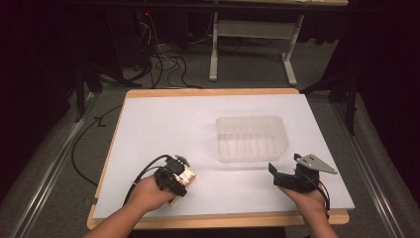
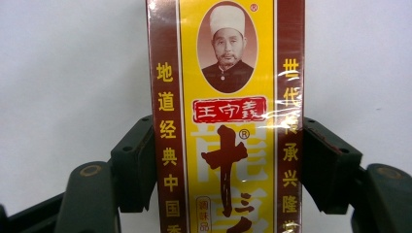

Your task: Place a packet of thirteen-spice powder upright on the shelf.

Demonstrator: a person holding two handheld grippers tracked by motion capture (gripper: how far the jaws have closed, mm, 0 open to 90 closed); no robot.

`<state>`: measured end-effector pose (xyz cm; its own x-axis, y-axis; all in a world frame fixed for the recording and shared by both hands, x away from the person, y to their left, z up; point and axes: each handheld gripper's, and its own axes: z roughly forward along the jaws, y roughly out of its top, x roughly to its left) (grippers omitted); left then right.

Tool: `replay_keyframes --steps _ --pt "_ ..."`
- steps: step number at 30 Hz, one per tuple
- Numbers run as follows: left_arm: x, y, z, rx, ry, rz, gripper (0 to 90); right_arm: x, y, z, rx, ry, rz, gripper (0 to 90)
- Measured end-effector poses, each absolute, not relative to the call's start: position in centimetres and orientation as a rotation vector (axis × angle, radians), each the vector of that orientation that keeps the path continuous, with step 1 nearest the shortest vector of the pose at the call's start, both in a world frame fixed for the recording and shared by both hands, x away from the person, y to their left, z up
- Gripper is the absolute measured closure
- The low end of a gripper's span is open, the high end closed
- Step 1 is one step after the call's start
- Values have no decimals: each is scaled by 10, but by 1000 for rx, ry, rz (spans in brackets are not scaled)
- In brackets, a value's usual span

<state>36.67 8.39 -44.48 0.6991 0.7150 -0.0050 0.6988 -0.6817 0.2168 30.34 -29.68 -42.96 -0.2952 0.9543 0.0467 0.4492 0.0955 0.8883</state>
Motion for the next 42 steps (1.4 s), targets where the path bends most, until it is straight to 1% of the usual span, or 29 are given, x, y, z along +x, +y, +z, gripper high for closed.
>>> replay_keyframes --steps 4,9,12,14,15,16,17,20,22,23,27,31,36,39,42 --pt "368 90 -438 2613 1157 128 320 302 -297 -429 1371 1811 1172 89" --pt "366 97 -429 2534 1124 167 320 301 -296 -429 1369 1809 1182 118" --pt "364 99 -427 2498 1105 205 320 301 -295 -429 1355 1816 1178 152" --pt "363 99 -426 2486 1107 218 320 301 -295 -429 1348 1826 1178 155" --pt "360 96 -428 2362 1170 230 320 301 -294 -430 1349 1842 1179 159" --pt "360 96 -428 2327 1175 238 320 301 -294 -431 1349 1847 1180 166" --pt "362 101 -424 2408 1105 254 320 301 -294 -431 1344 1854 1182 180" --pt "359 102 -422 2329 1086 267 320 300 -293 -431 1334 1858 1192 208" --pt "357 102 -420 2280 1066 294 320 299 -293 -431 1319 1861 1202 251" --pt "356 103 -419 2261 1052 319 320 298 -292 -430 1315 1864 1209 265" --pt "352 102 -417 2198 1016 352 320 297 -292 -429 1296 1875 1230 331" --pt "347 102 -415 2124 986 388 321 295 -291 -429 1272 1873 1235 379" --pt "344 99 -415 2063 958 422 321 295 -292 -429 1270 1873 1235 385" --pt "341 95 -418 2011 939 439 321 294 -292 -429 1264 1865 1246 417" --pt "338 94 -421 1980 927 434 321 293 -291 -428 1250 1856 1255 428"
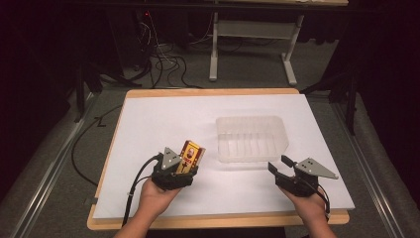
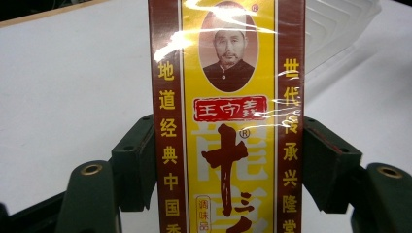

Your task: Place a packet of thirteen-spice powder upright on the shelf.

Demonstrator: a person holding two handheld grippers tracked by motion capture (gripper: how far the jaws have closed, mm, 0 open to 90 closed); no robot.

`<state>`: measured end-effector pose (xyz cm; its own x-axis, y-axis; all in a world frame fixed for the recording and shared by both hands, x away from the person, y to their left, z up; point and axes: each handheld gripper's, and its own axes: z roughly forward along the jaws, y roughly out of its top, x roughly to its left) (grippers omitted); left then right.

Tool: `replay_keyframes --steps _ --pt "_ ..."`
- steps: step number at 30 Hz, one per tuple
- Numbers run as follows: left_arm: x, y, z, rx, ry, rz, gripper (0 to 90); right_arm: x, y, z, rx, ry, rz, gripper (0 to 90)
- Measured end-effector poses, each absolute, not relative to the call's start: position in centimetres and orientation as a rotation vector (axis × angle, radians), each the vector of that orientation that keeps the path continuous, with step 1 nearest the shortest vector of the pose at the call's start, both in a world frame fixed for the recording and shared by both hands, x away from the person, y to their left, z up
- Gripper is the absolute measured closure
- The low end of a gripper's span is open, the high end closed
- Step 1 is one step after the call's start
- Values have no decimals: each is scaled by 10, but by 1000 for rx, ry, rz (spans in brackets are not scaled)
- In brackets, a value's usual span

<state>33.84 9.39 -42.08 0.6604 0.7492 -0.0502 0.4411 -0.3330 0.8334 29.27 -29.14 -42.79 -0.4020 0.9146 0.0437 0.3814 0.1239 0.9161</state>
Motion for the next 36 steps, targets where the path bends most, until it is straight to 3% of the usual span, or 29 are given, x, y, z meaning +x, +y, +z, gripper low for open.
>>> replay_keyframes --steps 20,36 --pt "313 93 -429 1856 817 492 321 289 -283 -422 1210 1843 1298 368" --pt "311 84 -430 1835 785 474 321 311 -234 -392 1132 1892 1348 363"
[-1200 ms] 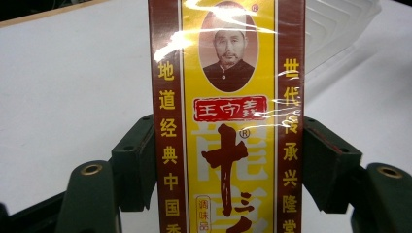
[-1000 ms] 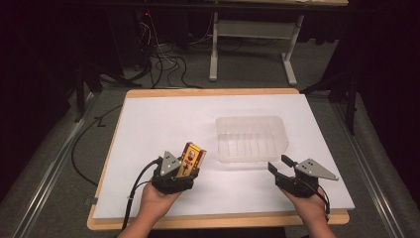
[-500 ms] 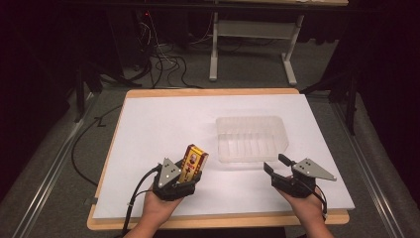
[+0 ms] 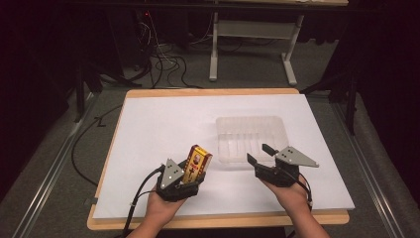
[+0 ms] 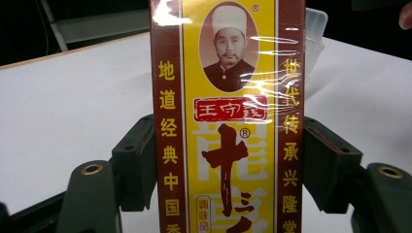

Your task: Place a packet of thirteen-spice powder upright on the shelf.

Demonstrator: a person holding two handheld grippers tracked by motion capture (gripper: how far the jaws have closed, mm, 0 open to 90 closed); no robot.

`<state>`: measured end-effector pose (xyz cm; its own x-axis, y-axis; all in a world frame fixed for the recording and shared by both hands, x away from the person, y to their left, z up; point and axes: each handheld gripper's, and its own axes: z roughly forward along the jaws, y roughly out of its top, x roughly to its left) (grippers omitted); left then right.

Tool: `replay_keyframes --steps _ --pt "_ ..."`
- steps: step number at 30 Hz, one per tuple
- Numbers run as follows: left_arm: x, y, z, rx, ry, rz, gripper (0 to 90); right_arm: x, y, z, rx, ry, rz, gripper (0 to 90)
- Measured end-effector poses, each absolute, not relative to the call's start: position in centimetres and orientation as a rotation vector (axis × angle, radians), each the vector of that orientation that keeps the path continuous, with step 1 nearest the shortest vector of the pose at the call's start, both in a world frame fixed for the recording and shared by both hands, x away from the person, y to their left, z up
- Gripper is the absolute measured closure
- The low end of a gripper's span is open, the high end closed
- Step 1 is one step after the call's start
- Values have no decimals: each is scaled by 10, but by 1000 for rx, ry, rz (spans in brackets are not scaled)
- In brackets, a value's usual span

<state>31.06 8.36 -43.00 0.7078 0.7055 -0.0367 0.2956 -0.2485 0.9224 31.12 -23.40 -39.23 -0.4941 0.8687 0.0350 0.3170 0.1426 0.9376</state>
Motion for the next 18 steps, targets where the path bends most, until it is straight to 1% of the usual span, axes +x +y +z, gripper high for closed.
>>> replay_keyframes --steps 4,10,12,18 --pt "309 79 -431 1843 773 478 321 313 -224 -394 1122 1902 1387 363" --pt "306 69 -436 1868 760 478 321 306 -219 -407 1078 1943 1405 360" --pt "305 61 -438 1891 748 497 321 303 -218 -407 1074 1955 1424 358" --pt "303 48 -443 1913 730 492 320 296 -214 -407 1070 1961 1491 350"
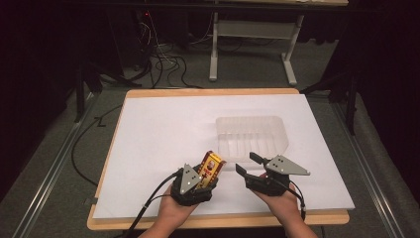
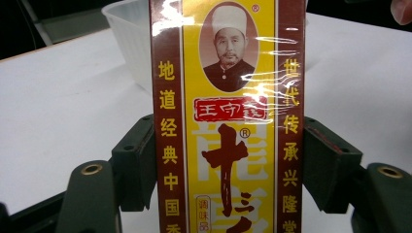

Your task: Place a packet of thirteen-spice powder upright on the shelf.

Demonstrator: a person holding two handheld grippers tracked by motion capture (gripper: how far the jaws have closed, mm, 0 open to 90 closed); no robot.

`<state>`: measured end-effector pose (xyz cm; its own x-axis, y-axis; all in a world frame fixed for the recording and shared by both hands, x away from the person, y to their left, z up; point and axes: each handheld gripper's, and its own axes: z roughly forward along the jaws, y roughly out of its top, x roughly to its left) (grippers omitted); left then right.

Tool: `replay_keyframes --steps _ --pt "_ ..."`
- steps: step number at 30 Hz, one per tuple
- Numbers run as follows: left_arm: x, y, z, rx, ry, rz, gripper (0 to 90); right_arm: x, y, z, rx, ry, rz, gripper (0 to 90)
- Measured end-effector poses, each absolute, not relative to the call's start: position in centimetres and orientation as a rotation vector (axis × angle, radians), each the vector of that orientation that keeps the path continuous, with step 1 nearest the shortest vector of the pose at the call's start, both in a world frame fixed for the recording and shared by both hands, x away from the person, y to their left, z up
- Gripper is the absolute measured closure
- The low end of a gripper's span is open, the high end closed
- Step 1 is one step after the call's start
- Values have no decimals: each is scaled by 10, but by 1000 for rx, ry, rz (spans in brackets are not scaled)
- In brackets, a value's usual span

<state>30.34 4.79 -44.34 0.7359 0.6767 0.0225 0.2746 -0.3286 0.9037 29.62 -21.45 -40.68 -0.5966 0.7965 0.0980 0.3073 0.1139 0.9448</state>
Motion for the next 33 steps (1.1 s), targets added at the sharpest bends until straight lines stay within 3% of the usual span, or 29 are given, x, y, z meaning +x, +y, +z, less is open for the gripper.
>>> replay_keyframes --steps 24,33 --pt "290 25 -445 1915 695 467 320 295 -184 -415 1046 2073 1554 363" --pt "288 24 -444 1907 685 480 320 296 -181 -418 1054 2101 1565 442"
